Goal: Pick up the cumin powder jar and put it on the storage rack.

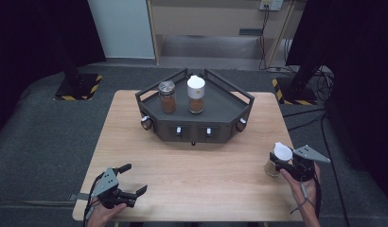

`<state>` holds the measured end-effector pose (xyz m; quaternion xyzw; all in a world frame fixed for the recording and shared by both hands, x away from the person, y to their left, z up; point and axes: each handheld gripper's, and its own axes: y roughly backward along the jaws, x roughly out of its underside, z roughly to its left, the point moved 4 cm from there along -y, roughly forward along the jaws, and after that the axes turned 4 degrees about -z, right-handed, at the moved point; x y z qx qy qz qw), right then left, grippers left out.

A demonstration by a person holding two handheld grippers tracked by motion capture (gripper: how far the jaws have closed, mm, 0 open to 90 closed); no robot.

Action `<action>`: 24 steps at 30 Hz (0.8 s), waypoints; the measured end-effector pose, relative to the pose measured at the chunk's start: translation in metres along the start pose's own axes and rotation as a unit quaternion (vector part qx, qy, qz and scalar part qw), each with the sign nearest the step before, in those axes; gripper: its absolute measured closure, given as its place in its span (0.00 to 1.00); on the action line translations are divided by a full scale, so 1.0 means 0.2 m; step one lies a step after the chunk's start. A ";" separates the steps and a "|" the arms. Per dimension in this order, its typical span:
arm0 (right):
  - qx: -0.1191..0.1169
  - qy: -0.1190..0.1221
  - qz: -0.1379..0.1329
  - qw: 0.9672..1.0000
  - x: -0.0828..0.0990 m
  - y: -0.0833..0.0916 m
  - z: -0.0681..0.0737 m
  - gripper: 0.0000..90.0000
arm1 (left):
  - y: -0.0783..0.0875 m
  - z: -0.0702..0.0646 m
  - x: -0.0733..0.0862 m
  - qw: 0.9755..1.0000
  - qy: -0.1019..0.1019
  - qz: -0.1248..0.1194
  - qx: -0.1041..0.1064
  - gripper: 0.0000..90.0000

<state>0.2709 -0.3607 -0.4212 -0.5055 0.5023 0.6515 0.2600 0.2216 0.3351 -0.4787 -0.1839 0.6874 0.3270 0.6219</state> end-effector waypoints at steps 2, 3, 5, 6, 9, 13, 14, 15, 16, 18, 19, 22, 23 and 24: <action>-0.003 0.001 0.002 1.000 -0.01 0.00 0.01 0.34 | 0.00 0.00 0.00 1.000 0.000 0.000 0.000 0.00; -0.005 0.002 0.002 1.000 -0.02 -0.01 0.01 0.34 | 0.00 0.00 0.00 1.000 0.000 0.000 0.000 0.00; -0.008 0.003 0.003 1.000 -0.03 -0.01 0.03 0.34 | 0.00 0.00 0.00 1.000 0.001 -0.001 0.000 0.00; -0.011 0.003 0.003 1.000 -0.04 -0.01 0.03 0.34 | 0.00 0.00 0.00 1.000 0.000 0.000 0.000 0.00; -0.019 0.008 0.003 1.000 -0.07 -0.01 0.05 0.34 | 0.00 0.00 0.00 1.000 0.000 0.000 0.000 0.00; -0.030 0.011 0.002 0.999 -0.12 -0.01 0.07 0.34 | 0.00 0.00 0.00 1.000 0.000 0.000 0.000 0.00; -0.032 0.013 0.001 0.999 -0.13 -0.01 0.08 0.34 | 0.00 0.00 0.00 1.000 0.000 0.000 0.000 0.00; -0.034 0.014 0.002 0.999 -0.15 -0.01 0.09 0.34 | 0.00 0.00 0.00 1.000 0.000 0.000 0.000 0.00; -0.037 0.014 0.003 0.999 -0.16 -0.01 0.09 0.34 | 0.00 0.00 0.00 1.000 0.000 0.000 0.000 0.00; -0.043 0.016 0.004 0.999 -0.19 -0.01 0.11 0.34 | 0.00 0.00 0.00 1.000 0.000 0.000 0.000 0.00; -0.045 0.018 0.004 0.999 -0.20 -0.01 0.11 0.34 | 0.00 0.00 0.00 1.000 0.000 0.000 0.000 0.00; -0.054 0.015 0.006 0.998 -0.24 -0.02 0.13 0.34 | 0.00 0.00 0.00 1.000 0.001 0.000 0.001 0.00; -0.057 0.012 0.008 0.998 -0.26 -0.02 0.13 0.34 | 0.00 0.00 0.00 1.000 0.001 0.000 0.001 0.00; -0.061 0.012 0.009 0.998 -0.28 -0.02 0.13 0.34 | 0.00 0.00 0.00 1.000 0.001 0.000 0.000 0.00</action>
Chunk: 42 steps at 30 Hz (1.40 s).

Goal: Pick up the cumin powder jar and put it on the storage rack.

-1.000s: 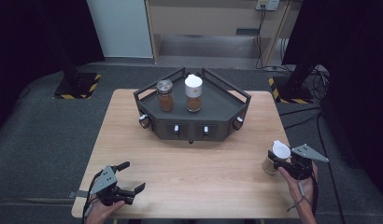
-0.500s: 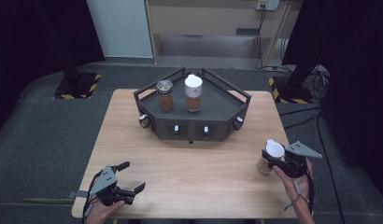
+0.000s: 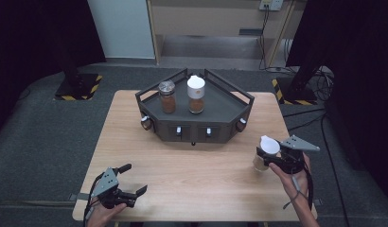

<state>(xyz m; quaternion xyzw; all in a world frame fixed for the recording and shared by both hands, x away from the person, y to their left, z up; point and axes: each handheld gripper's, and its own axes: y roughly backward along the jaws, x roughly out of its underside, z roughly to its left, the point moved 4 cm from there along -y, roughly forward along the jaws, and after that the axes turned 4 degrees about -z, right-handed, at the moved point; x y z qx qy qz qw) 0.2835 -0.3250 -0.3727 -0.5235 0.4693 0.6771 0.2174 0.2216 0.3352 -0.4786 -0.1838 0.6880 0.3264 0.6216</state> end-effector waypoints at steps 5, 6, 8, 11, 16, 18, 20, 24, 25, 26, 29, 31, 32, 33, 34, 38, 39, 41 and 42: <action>-0.009 0.005 0.003 1.000 -0.09 0.00 0.02 0.34 | 0.00 0.00 0.00 1.000 0.000 0.000 0.000 0.00; -0.011 0.006 0.004 1.000 -0.11 0.00 0.03 0.34 | 0.00 0.00 0.00 1.000 0.000 0.000 0.000 0.00; -0.015 0.007 0.004 1.000 -0.15 0.00 0.04 0.34 | 0.00 0.00 0.00 1.000 0.000 0.001 0.000 0.00; -0.020 0.008 0.005 1.000 -0.20 -0.01 0.05 0.34 | 0.00 0.00 0.00 1.000 0.000 0.000 0.000 0.00; -0.024 0.014 0.006 1.000 -0.30 -0.01 0.07 0.34 | 0.00 0.00 0.00 1.000 0.001 0.000 0.001 0.00; -0.026 0.015 0.006 1.000 -0.34 -0.02 0.08 0.34 | 0.00 0.00 0.00 1.000 0.000 0.000 0.001 0.00; -0.029 0.016 0.006 0.999 -0.37 -0.02 0.09 0.34 | 0.00 0.00 0.00 1.000 0.000 0.000 0.001 0.00; -0.035 0.017 0.005 0.999 -0.44 -0.03 0.11 0.34 | 0.00 0.00 0.00 1.000 0.001 -0.001 0.001 0.00; -0.037 0.017 0.005 0.999 -0.46 -0.04 0.12 0.34 | 0.00 0.00 0.00 1.000 0.001 -0.001 0.001 0.00; -0.039 0.017 0.005 0.999 -0.47 -0.04 0.12 0.34 | 0.00 0.00 0.00 1.000 0.001 -0.001 0.001 0.00; -0.043 0.018 0.006 0.999 -0.52 -0.06 0.14 0.34 | 0.00 0.00 0.00 1.000 0.001 -0.001 0.002 0.00; -0.045 0.018 0.006 0.999 -0.55 -0.06 0.15 0.34 | 0.00 0.00 0.00 1.000 0.001 0.000 0.002 0.00; -0.047 0.018 0.007 0.999 -0.57 -0.07 0.15 0.34 | 0.00 0.00 0.00 1.000 0.001 0.000 0.002 0.00; -0.048 0.019 0.006 0.999 -0.59 -0.08 0.16 0.34 | 0.00 0.00 0.00 1.000 0.002 0.000 0.002 0.00; -0.049 0.019 0.006 0.999 -0.60 -0.08 0.16 0.34 | 0.00 0.00 0.00 1.000 0.001 0.000 0.003 0.00; -0.052 0.013 0.009 0.999 -0.65 -0.11 0.17 0.34 | 0.00 0.00 0.00 1.000 0.001 0.001 0.004 0.00; -0.051 0.014 0.009 0.999 -0.66 -0.12 0.17 0.34 | 0.00 0.00 0.00 1.000 0.000 0.001 0.004 0.00; -0.049 0.014 0.009 0.999 -0.69 -0.14 0.18 0.34 | 0.00 0.00 0.00 1.000 0.000 0.001 0.005 0.00; -0.049 0.014 0.008 0.999 -0.70 -0.15 0.18 0.34 | -0.01 0.00 0.00 1.000 0.000 0.001 0.005 0.00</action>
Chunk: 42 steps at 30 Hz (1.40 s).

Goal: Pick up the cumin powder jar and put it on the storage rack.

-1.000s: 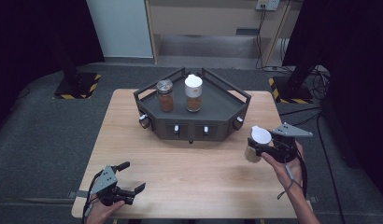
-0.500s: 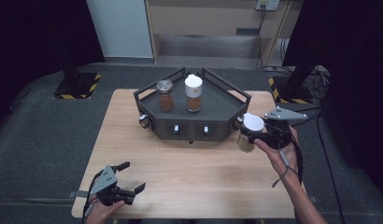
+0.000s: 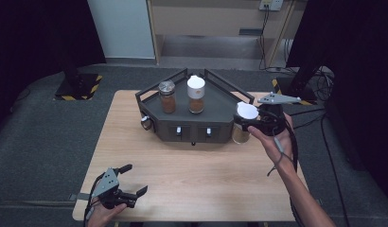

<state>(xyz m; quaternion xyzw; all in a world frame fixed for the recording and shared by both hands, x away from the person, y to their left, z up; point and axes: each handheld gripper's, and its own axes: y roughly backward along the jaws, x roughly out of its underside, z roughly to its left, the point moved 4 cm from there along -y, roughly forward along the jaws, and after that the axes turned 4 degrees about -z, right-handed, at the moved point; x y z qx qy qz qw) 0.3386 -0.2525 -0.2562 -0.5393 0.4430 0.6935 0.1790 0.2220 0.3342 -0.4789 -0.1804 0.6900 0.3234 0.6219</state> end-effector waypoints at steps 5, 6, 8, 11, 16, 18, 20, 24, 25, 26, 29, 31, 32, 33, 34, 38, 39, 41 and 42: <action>0.005 0.005 -0.002 1.000 -0.07 -0.04 0.02 0.34 | 0.00 0.00 0.00 1.000 0.000 0.000 0.000 0.00; 0.005 0.006 -0.003 1.000 -0.07 -0.04 0.02 0.34 | 0.00 0.00 0.00 1.000 0.000 0.000 0.001 0.00; 0.006 0.008 -0.004 1.000 -0.10 -0.06 0.02 0.34 | 0.00 0.00 0.00 1.000 0.000 0.001 0.001 0.00; 0.009 0.009 -0.005 1.000 -0.13 -0.09 0.03 0.34 | 0.00 0.00 0.00 1.000 -0.003 0.002 0.001 0.00; 0.015 0.010 -0.006 1.000 -0.18 -0.14 0.03 0.34 | 0.00 0.00 0.00 1.000 -0.004 0.003 0.003 0.00; 0.018 0.014 -0.006 1.000 -0.19 -0.15 0.04 0.34 | 0.00 0.00 0.00 1.000 -0.004 0.003 0.003 0.00; 0.023 0.018 -0.006 1.000 -0.20 -0.17 0.04 0.34 | 0.00 0.00 0.00 1.000 -0.004 0.003 0.003 0.00; 0.025 0.011 -0.008 1.000 -0.23 -0.21 0.03 0.34 | 0.00 0.00 0.00 1.000 -0.004 0.003 0.004 0.00; 0.028 0.010 -0.008 1.000 -0.24 -0.22 0.03 0.34 | 0.00 0.00 0.00 1.000 -0.004 0.003 0.003 0.00; 0.030 0.010 -0.008 0.999 -0.24 -0.23 0.02 0.34 | 0.00 0.00 0.00 1.000 -0.004 0.003 0.003 0.00; 0.035 0.010 -0.008 0.999 -0.26 -0.26 0.02 0.34 | 0.00 0.00 0.00 1.000 -0.003 0.003 0.003 0.00; 0.038 0.010 -0.008 0.999 -0.27 -0.29 0.01 0.34 | 0.00 0.00 0.00 1.000 -0.003 0.003 0.003 0.00; 0.041 0.009 -0.008 0.999 -0.28 -0.30 0.00 0.34 | 0.00 0.00 0.00 1.000 -0.003 0.003 0.003 0.00; 0.043 0.008 -0.007 0.999 -0.28 -0.31 0.00 0.34 | 0.00 0.00 0.00 1.000 -0.003 0.003 0.003 0.00; 0.044 0.007 -0.007 0.999 -0.28 -0.32 -0.01 0.34 | 0.00 0.00 0.00 1.000 -0.003 0.003 0.003 0.00; 0.054 0.005 -0.009 0.998 -0.28 -0.37 -0.03 0.34 | 0.00 0.00 0.00 1.000 -0.003 0.003 0.003 0.00; 0.056 0.003 -0.010 0.998 -0.28 -0.37 -0.03 0.34 | 0.00 0.00 0.00 1.000 -0.003 0.003 0.003 0.00; 0.061 0.002 -0.010 0.998 -0.28 -0.39 -0.04 0.34 | 0.00 0.00 0.00 1.000 -0.003 0.003 0.004 0.00; 0.062 0.000 -0.010 0.998 -0.28 -0.40 -0.05 0.34 | 0.00 0.00 0.00 1.000 -0.003 0.003 0.004 0.00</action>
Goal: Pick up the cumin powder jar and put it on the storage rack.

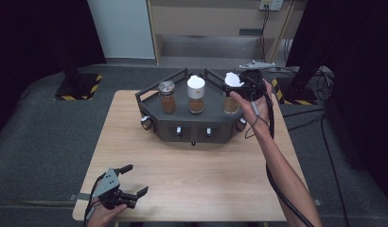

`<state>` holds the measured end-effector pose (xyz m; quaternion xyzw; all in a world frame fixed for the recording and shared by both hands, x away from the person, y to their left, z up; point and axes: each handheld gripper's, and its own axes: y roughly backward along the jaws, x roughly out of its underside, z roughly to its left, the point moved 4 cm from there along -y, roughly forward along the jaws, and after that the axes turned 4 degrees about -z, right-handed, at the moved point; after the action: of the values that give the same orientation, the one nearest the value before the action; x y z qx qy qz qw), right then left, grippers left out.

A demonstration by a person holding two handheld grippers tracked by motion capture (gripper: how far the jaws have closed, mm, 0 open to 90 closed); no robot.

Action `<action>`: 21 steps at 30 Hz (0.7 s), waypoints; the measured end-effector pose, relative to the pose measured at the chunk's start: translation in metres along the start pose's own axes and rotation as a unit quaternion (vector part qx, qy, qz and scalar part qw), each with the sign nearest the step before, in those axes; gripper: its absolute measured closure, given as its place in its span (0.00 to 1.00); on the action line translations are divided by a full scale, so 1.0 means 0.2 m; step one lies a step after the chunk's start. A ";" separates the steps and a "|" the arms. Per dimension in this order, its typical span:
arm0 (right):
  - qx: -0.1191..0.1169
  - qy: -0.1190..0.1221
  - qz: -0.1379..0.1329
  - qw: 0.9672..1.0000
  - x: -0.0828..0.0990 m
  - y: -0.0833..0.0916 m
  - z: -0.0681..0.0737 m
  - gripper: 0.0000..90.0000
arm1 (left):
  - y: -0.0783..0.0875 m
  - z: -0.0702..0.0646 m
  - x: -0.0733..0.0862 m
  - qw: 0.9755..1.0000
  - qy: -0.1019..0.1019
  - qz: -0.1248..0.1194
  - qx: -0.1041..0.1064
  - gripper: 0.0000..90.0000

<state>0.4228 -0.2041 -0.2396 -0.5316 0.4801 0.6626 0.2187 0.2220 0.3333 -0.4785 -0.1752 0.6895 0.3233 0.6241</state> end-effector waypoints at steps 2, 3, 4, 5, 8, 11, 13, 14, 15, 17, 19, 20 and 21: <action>0.003 -0.003 -0.001 1.000 0.00 -0.02 -0.01 0.34 | 0.00 0.00 0.00 1.000 0.000 0.000 0.000 0.00; 0.005 -0.003 -0.001 1.000 0.00 -0.03 -0.01 0.34 | 0.00 0.00 0.00 1.000 0.000 0.000 0.000 0.00; 0.006 -0.002 -0.003 1.000 0.00 -0.04 -0.02 0.34 | 0.00 0.00 0.00 1.000 0.000 0.000 0.000 0.00; 0.008 -0.003 -0.003 1.000 0.00 -0.04 -0.02 0.34 | 0.00 0.00 0.00 1.000 0.001 0.000 0.000 0.00; 0.011 -0.004 -0.006 1.000 0.00 -0.07 -0.02 0.34 | 0.00 0.00 0.00 1.000 0.000 0.000 0.001 0.00; 0.013 -0.006 -0.007 1.000 0.01 -0.09 -0.02 0.34 | 0.00 0.00 0.00 1.000 0.000 0.000 0.000 0.00; 0.013 -0.005 -0.006 1.000 0.01 -0.11 -0.02 0.34 | 0.00 0.00 0.00 1.000 0.000 0.000 0.001 0.00; 0.013 -0.005 -0.006 1.000 0.02 -0.12 -0.03 0.34 | 0.00 0.00 0.00 1.000 0.001 0.000 0.001 0.00; 0.014 -0.004 -0.007 1.000 0.02 -0.13 -0.03 0.34 | 0.00 0.00 0.00 1.000 0.001 0.001 0.000 0.00; 0.015 -0.004 -0.008 1.000 0.02 -0.14 -0.03 0.34 | 0.00 0.00 0.00 1.000 0.002 0.000 0.001 0.00; 0.014 -0.007 -0.008 1.000 0.02 -0.16 -0.04 0.34 | 0.00 0.00 0.00 1.000 0.003 0.000 0.000 0.00; 0.013 -0.006 -0.007 1.000 0.02 -0.17 -0.04 0.34 | 0.00 0.00 0.00 1.000 0.003 0.000 0.000 0.00; 0.013 -0.006 -0.006 1.000 0.02 -0.18 -0.04 0.34 | 0.00 0.00 0.00 1.000 0.002 0.000 0.001 0.00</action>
<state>0.4538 -0.1962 -0.2584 -0.5277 0.4838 0.6583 0.2326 0.2223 0.3334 -0.4788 -0.1757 0.6911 0.3224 0.6225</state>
